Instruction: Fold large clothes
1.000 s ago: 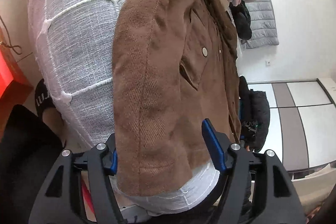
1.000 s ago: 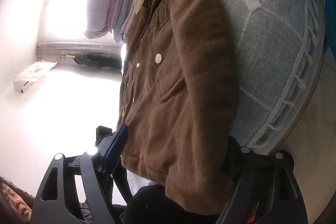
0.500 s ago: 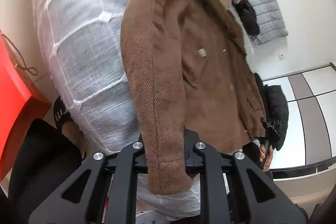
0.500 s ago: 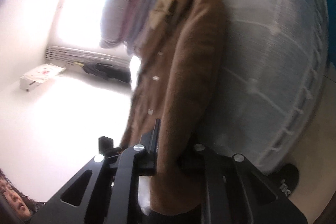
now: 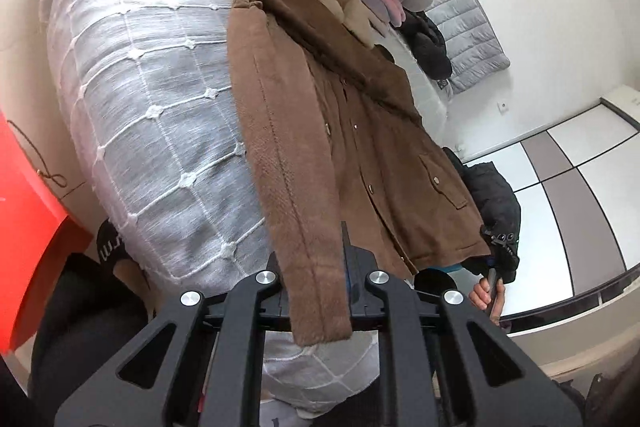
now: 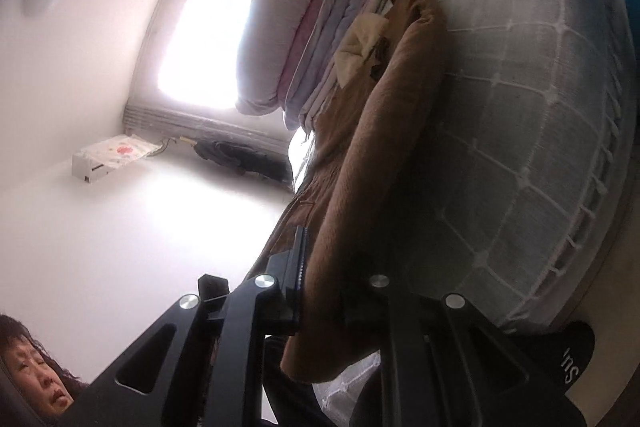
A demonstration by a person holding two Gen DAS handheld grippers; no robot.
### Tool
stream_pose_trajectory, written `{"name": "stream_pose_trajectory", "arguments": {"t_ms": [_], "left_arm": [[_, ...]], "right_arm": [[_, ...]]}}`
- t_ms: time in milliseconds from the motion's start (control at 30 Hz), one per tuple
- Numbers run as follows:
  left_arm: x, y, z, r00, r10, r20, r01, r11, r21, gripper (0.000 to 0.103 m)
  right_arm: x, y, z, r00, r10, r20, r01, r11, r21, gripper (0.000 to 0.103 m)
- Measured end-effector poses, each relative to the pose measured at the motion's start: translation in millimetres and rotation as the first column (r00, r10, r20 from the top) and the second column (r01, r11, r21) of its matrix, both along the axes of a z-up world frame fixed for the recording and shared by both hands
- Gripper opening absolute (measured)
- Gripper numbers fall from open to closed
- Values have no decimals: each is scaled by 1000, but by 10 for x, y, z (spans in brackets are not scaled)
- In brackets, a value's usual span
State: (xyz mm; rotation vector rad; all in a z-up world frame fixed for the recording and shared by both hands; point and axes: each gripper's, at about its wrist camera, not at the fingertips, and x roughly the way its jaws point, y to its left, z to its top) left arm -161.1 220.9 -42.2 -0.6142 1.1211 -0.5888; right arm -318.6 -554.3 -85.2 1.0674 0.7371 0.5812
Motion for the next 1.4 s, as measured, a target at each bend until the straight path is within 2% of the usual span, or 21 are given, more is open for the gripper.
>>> {"name": "stream_pose_trajectory", "arguments": {"t_ms": [200, 300, 333, 400, 467, 500, 533, 567, 600, 633, 667, 733, 900, 1100, 1167, 1267, 1333, 1400], "left_arm": [[-227, 121, 164, 999, 17, 29, -16, 999, -33, 10], [-367, 224, 270, 998, 13, 57, -13, 1000, -8, 9], [-386, 260, 266, 999, 2, 54, -2, 1000, -2, 4], [-367, 327, 181, 1000, -3, 18, 3, 1000, -6, 4], [-304, 414, 17, 999, 10, -37, -11, 1000, -7, 4], [-275, 448, -66, 998, 12, -60, -13, 1000, -14, 4], [-256, 494, -150, 996, 38, -78, -38, 999, -2, 4], [-236, 541, -229, 993, 62, -106, -63, 998, -8, 4], [-226, 567, -286, 990, 70, -120, -73, 997, -23, 9], [-221, 588, -342, 988, 77, -134, -83, 996, -35, 23], [-213, 621, -406, 984, 96, -151, -101, 994, -29, 51], [-206, 685, -500, 978, 140, -156, -147, 989, -34, 74], [-66, 900, -826, 945, 247, -213, -261, 965, -39, 86], [215, 918, -1382, 923, 235, -304, -269, 961, -71, 86], [262, 837, -1583, 917, 213, -336, -264, 958, -114, 86], [262, 641, -1690, 926, 140, -349, -223, 952, -209, 86], [260, 497, -1614, 950, 65, -306, -151, 952, -267, 86], [243, 315, -1417, 975, -11, -223, -52, 961, -272, 86]], "right_arm": [[-92, -17, 149, 999, -11, 30, 10, 1000, 24, 15], [-140, -19, 239, 999, 4, 36, -4, 1000, 2, 15], [-135, -29, 224, 1000, 12, 26, -12, 1000, -4, 15], [-46, -49, 116, 999, 32, -30, -33, 998, -45, 15], [13, -81, -42, 995, 40, -95, -46, 997, -62, 20], [54, -113, -157, 991, 30, -130, -39, 997, -70, 28], [71, -141, -251, 988, 28, -152, -36, 998, -55, 42], [87, -157, -317, 986, 35, -166, -42, 998, -36, 49], [100, -176, -381, 983, 34, -179, -40, 999, -27, 60], [102, -187, -410, 983, 30, -184, -35, 999, -25, 64], [113, -199, -444, 982, 35, -184, -39, 999, -16, 65], [143, -215, -478, 982, 41, -185, -42, 999, -1, 75], [173, -331, -540, 974, 34, -223, -38, 999, -11, 77], [137, -516, -595, 966, -10, -260, 3, 1000, -26, 80], [164, -546, -635, 962, -25, -270, 18, 999, -27, 81], [188, -579, -712, 956, -43, -289, 38, 999, -23, 82], [220, -586, -754, 955, -49, -292, 46, 999, -16, 82], [242, -586, -801, 953, -49, -298, 49, 999, -10, 83]]}}
